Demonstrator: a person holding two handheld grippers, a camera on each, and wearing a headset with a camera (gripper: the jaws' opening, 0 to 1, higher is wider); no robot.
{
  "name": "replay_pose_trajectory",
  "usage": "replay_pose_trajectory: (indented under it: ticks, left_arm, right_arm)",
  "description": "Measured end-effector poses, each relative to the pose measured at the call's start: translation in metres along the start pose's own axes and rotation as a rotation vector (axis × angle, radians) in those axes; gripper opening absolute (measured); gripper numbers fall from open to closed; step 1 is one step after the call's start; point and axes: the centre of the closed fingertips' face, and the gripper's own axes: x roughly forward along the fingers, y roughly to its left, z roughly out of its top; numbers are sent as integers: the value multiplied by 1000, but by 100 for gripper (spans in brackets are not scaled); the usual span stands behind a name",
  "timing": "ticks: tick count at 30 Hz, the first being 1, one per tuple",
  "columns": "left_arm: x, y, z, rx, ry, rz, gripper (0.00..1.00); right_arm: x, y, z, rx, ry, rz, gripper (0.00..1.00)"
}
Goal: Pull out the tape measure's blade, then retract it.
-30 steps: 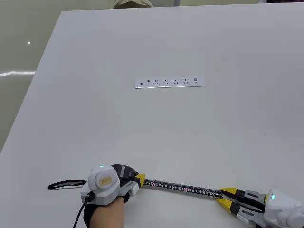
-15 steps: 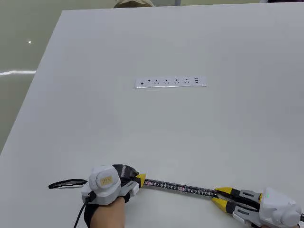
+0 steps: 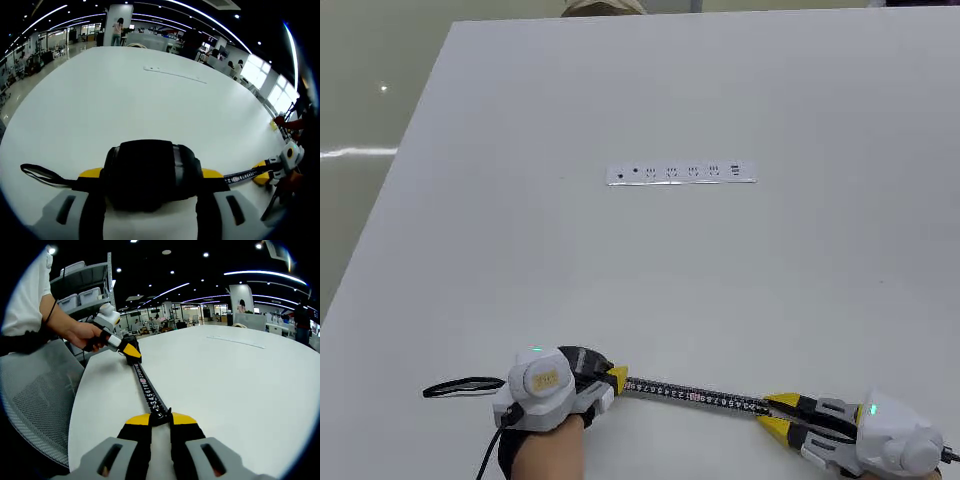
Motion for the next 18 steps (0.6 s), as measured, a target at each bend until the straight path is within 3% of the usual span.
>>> replay_pose_trajectory:
  ticks: [18]
  left_arm:
    - [0,0,0,-1,3,1,72]
  right_arm:
    - [21,7,7,-3,-1,23,13]
